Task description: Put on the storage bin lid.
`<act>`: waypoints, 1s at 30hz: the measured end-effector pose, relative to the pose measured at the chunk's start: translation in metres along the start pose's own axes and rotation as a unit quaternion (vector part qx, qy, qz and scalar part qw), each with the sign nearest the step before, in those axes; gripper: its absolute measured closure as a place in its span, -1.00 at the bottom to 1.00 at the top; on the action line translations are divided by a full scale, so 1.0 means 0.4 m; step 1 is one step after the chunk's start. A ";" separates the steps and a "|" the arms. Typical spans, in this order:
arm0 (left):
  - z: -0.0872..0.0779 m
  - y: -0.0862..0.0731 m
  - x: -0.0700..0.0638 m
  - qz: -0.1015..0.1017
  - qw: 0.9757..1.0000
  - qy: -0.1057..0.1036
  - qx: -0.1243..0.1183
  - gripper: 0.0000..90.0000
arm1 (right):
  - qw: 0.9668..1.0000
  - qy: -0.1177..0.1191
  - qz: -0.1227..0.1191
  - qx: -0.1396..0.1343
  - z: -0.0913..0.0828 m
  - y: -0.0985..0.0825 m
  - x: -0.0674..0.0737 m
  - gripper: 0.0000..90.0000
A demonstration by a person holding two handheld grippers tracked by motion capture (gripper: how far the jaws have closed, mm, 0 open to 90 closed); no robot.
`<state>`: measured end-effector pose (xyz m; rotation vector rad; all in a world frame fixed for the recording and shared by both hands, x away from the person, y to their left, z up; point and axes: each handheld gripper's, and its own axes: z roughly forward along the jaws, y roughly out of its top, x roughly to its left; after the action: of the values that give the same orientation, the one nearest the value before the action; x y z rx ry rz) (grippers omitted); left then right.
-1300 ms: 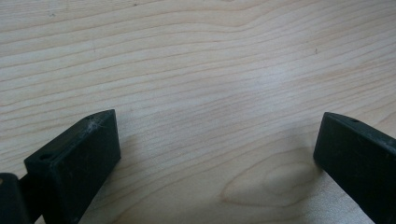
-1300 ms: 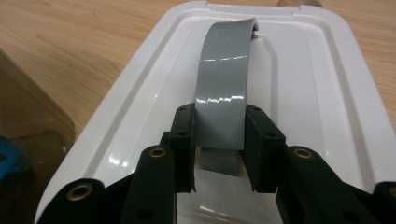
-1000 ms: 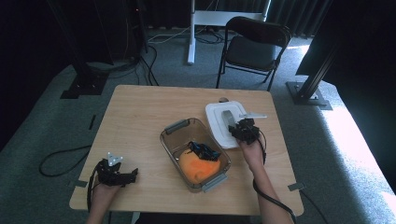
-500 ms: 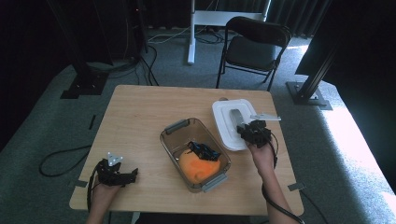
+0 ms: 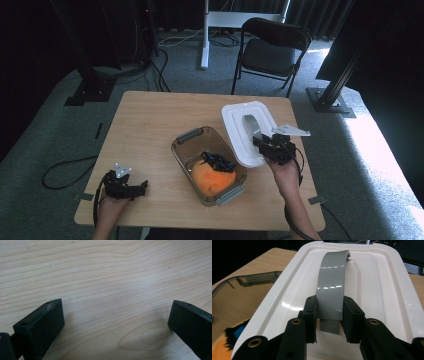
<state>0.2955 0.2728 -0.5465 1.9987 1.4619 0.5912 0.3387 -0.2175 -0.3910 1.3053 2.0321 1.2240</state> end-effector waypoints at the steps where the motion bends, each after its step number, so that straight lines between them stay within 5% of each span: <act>1: 0.000 0.000 0.000 0.000 1.000 0.000 0.000 -0.98 | 1.000 0.002 0.000 -0.001 -0.005 0.001 0.007 0.50; 12: 0.000 0.000 0.000 0.000 1.000 0.000 0.000 -0.98 | 0.998 0.048 -0.025 -0.008 -0.018 0.008 0.083 0.50; 30: 0.000 0.000 0.000 0.000 1.000 0.000 0.000 -0.98 | 0.989 0.129 -0.074 0.017 0.020 -0.016 0.221 0.50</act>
<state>0.2955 0.2728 -0.5464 1.9999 1.4619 0.5909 0.3004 -0.1372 -0.3917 1.0330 2.2920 1.3532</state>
